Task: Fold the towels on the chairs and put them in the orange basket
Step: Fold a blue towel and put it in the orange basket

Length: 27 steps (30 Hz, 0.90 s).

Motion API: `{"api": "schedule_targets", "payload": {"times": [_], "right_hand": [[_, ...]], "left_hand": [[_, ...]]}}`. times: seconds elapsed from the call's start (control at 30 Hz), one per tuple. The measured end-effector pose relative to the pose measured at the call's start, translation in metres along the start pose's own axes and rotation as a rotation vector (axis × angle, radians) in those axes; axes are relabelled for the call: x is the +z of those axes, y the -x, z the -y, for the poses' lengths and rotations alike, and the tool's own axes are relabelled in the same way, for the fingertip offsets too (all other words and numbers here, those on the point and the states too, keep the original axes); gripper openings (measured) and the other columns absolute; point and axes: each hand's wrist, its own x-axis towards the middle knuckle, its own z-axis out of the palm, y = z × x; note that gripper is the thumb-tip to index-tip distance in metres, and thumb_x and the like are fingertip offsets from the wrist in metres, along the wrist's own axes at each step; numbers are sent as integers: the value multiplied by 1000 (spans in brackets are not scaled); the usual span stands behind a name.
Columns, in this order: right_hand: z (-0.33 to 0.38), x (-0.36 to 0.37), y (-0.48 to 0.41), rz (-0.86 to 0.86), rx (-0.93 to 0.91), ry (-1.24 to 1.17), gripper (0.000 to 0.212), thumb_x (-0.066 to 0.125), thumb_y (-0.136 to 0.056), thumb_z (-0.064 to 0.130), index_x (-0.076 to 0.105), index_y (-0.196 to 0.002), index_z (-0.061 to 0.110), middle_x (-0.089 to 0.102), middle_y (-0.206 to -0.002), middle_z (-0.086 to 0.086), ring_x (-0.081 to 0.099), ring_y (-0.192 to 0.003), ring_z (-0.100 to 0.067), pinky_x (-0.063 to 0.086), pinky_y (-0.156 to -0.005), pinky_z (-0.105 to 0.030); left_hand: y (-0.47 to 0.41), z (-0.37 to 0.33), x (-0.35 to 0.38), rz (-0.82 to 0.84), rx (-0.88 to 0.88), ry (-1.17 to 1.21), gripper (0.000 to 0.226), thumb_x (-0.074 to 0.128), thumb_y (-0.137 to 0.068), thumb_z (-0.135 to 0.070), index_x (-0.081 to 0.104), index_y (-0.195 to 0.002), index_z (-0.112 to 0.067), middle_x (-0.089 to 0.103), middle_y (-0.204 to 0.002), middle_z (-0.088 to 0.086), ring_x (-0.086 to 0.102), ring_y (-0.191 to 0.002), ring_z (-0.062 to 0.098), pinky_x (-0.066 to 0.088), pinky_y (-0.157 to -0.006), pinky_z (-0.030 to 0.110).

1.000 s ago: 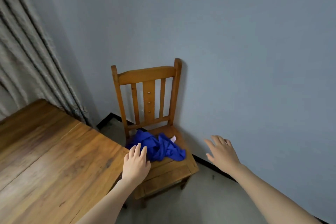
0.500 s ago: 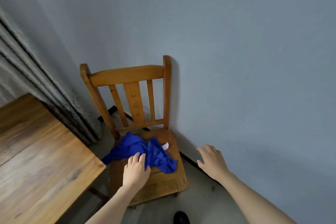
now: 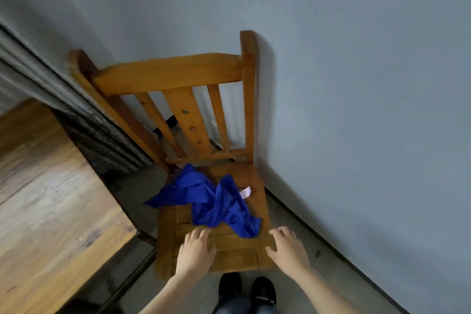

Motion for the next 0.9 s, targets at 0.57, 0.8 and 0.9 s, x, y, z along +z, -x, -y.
{"api": "schedule_targets", "payload": {"times": [0.57,0.8,0.9], "right_hand": [[-7,124,-156,15,51,93,52,54,-90,38,39,-137,18,28,-148,-10,26,-136,-29,33,-107,-40],[-25,108,-145,-74,140,-182,10,57,-86,27,51,-87,19,57,-95,2,56,-94,-18,44,-75,-27],[-25,75,-119,-141,263,-362,23,59,-85,21,40,-73,22,47,-68,6,47,-60,-9,32,-50,-19]], "left_hand": [[-177,20,115,55,-183,446,72,57,-90,-25,15,-148,-14,49,-135,6,54,-113,21,47,-88,30],[-152,18,118,37,-188,411,44,53,-92,-17,38,-134,-15,57,-97,-3,54,-83,12,45,-71,25],[-129,9,92,23,-130,393,32,52,-92,-16,44,-123,-12,56,-88,-4,56,-74,13,48,-65,26]]}}
